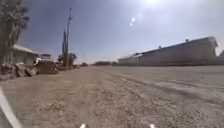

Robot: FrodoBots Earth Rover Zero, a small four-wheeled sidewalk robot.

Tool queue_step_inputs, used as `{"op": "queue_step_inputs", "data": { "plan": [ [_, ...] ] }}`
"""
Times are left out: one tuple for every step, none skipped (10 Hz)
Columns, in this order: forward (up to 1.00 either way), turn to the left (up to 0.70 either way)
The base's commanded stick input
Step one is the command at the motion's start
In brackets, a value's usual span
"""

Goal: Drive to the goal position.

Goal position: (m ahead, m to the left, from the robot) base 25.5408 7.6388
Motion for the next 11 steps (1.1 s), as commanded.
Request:
{"op": "queue_step_inputs", "data": {
  "plan": [
    [0.70,0.00],
    [0.70,0.00],
    [0.70,0.00],
    [0.70,0.00],
    [0.70,0.00],
    [0.70,0.01],
    [0.70,0.06],
    [0.70,0.11],
    [0.70,0.18],
    [0.70,0.26],
    [0.70,0.34]
  ]
}}
